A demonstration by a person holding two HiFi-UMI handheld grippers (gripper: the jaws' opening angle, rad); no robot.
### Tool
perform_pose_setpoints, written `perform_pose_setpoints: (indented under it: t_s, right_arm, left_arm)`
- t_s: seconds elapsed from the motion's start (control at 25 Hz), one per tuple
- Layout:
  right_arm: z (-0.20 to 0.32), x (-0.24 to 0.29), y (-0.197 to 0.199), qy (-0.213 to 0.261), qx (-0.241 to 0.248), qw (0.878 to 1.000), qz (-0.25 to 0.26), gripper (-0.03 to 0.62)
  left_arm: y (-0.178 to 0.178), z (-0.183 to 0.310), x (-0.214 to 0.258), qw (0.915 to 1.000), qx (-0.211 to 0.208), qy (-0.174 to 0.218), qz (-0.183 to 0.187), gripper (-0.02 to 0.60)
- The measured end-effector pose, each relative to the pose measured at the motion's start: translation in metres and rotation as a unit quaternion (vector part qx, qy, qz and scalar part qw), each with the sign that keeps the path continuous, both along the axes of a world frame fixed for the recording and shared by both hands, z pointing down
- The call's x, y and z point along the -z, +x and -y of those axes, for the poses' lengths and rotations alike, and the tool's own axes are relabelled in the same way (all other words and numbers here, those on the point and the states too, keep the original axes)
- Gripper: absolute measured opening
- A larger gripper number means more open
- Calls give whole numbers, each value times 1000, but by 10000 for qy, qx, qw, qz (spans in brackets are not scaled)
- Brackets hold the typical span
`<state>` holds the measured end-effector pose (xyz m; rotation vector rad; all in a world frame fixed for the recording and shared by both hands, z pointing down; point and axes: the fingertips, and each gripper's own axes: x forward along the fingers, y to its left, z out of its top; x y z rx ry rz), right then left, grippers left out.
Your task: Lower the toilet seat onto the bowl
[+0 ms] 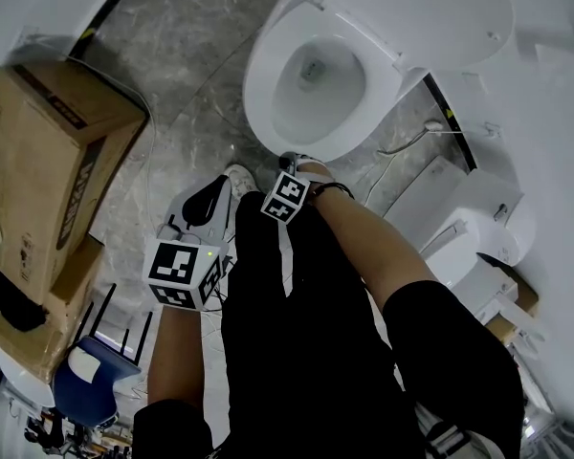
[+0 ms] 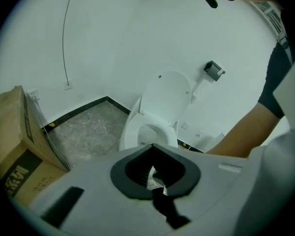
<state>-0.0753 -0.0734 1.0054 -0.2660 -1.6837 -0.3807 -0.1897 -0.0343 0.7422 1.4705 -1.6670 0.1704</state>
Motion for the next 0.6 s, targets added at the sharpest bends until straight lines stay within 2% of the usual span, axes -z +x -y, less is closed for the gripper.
perform_pose_setpoints:
  t_s: [0.32, 0.6]
  right_arm:
    - [-1, 34, -4, -259, -555, 9981, 116, 9]
    - [9, 106, -6, -447, -1348, 9885, 513, 9]
  left_arm:
    - [-8, 11, 25, 9998, -61, 166, 107, 9]
    - [-7, 26, 70, 9989, -191, 358, 219, 9]
